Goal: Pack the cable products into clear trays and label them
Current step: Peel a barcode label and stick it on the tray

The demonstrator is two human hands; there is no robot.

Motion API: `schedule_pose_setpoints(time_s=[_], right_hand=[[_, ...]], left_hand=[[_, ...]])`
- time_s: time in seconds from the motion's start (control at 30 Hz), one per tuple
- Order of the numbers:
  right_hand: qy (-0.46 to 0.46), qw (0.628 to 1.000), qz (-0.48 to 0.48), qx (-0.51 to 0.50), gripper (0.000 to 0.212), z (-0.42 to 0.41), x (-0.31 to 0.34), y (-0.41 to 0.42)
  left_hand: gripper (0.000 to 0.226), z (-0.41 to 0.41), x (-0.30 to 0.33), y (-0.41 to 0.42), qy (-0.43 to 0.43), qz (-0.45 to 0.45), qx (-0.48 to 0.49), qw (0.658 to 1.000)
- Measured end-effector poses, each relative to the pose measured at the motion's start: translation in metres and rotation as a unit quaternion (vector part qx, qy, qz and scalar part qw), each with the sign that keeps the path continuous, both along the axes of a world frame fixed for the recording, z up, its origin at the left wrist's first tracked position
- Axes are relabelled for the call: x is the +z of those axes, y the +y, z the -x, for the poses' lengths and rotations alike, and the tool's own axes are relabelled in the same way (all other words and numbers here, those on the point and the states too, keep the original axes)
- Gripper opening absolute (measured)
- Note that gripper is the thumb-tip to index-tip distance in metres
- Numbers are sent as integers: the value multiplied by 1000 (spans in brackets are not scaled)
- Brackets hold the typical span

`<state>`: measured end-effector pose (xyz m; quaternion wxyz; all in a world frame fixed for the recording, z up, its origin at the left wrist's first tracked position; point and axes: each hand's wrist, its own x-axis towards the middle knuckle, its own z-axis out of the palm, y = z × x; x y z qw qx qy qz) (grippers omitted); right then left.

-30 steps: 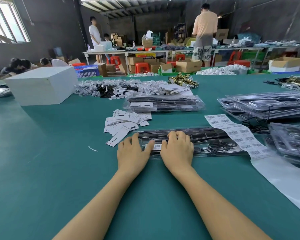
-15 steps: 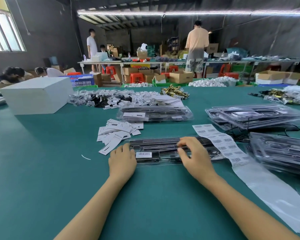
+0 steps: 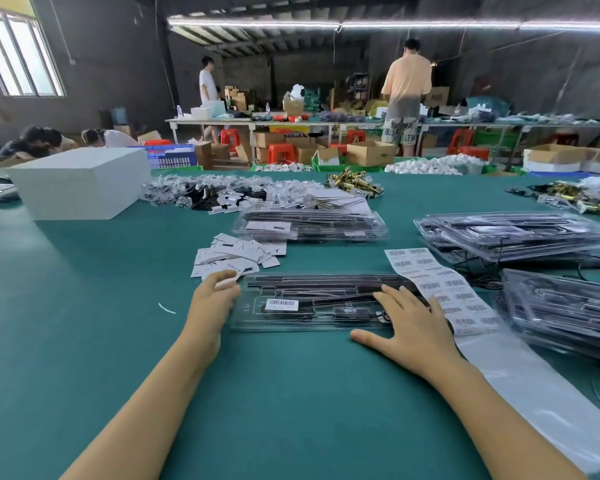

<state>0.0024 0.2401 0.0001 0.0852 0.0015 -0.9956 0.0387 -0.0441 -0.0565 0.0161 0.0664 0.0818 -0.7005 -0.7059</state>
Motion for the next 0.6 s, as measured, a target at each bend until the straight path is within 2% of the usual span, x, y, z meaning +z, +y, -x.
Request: schedule_pose_setpoints(time_s=[0.17, 0.27, 0.37, 0.43, 0.53, 0.6], right_hand=[[4, 1000, 13, 4, 101, 0, 0, 0], [2, 1000, 11, 7, 91, -2, 0, 0], [6, 1000, 19, 12, 85, -3, 0, 1], [12, 999, 25, 18, 87, -4, 1, 1], [28, 999, 15, 27, 101, -6, 3, 0], [48, 999, -3, 25, 102, -8, 5, -2]], left_hand=[[19, 0, 11, -12, -72, -162, -28, 984], [35, -3, 13, -18, -118, -256, -19, 959], [25, -6, 17, -27, -134, -339, -29, 931], [26, -7, 18, -34, -142, -388, -45, 910], [39, -10, 20, -41, -137, -450, -97, 877], [48, -14, 21, -41, -115, -490, -129, 854]])
